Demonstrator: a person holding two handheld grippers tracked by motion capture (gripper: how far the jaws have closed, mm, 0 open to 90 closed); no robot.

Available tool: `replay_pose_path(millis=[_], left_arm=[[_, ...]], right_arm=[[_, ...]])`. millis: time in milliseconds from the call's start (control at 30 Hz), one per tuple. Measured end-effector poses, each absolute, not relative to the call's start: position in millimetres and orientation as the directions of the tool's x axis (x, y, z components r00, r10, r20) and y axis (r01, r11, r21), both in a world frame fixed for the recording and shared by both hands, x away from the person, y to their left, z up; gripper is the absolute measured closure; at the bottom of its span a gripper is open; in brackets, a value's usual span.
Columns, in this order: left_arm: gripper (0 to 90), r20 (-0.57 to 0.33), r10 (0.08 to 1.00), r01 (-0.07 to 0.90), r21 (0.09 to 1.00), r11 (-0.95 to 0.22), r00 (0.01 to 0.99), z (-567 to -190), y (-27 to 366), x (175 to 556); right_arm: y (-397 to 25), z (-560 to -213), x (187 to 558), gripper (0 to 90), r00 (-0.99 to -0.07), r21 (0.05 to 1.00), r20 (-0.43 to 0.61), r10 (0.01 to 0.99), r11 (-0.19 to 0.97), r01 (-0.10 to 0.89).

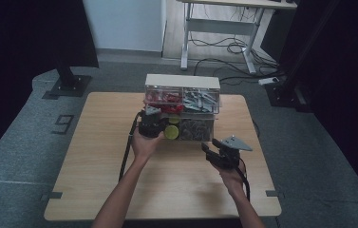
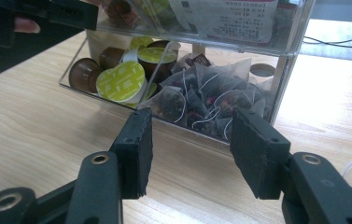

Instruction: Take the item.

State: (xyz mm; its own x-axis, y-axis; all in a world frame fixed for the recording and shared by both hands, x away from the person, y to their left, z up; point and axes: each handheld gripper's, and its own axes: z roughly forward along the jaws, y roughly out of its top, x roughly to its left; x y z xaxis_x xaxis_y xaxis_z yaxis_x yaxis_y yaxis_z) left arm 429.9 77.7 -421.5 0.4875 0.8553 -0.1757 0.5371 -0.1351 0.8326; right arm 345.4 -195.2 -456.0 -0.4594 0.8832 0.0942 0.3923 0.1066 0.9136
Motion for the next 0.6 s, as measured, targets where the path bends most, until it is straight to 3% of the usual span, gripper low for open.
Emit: replay_pose_path(millis=[600], left_arm=[[89.7, -0.184, 0.852, 0.540, 0.832, -0.131, 0.490, -422.2, 77.9, 430.3]], right_arm=[[-179.5, -459.5, 366.2, 53.2, -0.468, 0.900, 0.070, 0.881, 0.146, 0.410]])
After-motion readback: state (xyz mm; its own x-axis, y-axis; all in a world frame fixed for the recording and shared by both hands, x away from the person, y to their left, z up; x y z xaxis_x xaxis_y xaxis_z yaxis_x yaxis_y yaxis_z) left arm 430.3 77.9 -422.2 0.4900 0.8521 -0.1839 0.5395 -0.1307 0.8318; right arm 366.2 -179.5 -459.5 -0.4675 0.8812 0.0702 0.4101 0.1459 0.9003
